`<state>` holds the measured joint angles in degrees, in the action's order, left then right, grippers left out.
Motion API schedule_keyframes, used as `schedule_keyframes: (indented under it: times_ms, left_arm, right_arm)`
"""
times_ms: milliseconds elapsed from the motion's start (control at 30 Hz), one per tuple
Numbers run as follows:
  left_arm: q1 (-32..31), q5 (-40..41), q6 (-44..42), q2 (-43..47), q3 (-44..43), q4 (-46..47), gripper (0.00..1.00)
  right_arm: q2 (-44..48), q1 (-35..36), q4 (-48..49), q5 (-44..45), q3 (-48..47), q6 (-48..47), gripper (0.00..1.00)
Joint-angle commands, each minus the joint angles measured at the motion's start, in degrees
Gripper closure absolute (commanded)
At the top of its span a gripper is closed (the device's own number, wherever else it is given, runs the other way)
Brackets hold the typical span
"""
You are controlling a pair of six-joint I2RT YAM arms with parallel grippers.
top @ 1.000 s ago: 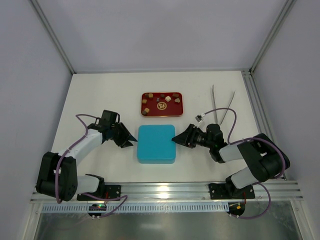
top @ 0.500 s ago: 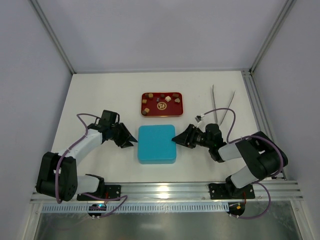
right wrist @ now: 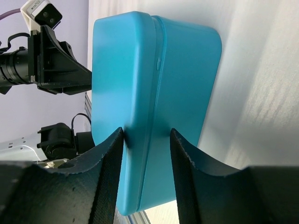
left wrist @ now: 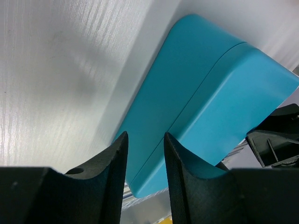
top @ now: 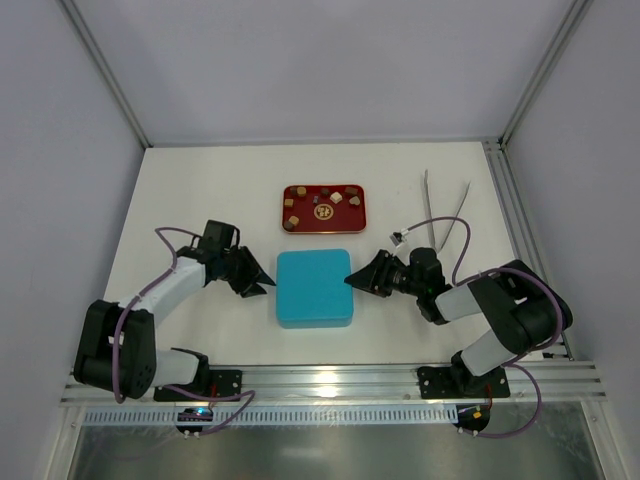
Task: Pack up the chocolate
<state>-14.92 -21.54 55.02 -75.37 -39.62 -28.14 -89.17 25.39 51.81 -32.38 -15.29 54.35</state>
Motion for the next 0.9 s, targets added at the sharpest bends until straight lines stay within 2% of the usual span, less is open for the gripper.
schedule_keyframes:
  times_ms: [0,167,500,867]
  left_arm:
    - [-0.6,-1.9,0.2,-0.6,-0.2,0.9,0.62]
    - [-0.7,-1.2,0.0,-1.5,0.1,0.9,0.62]
    - [-1.0,1.4,-0.1,-2.6,1.3,0.8,0.60]
    - [-1.4,2.3,-0.9,-3.6,2.2,0.9,0.59]
  right_arm:
    - [-1.6,0.8,-2.6,2.6,-0.2,-2.9,0.56]
    - [-2.4,0.8,-6.1,3.7,-1.1,-3.9,0.60]
    - [0.7,3.4,-22.6,13.0,-3.1,-8.8,0.66]
    - [5.7,9.1,-25.7,20.4,2.4,-7.0,0.70]
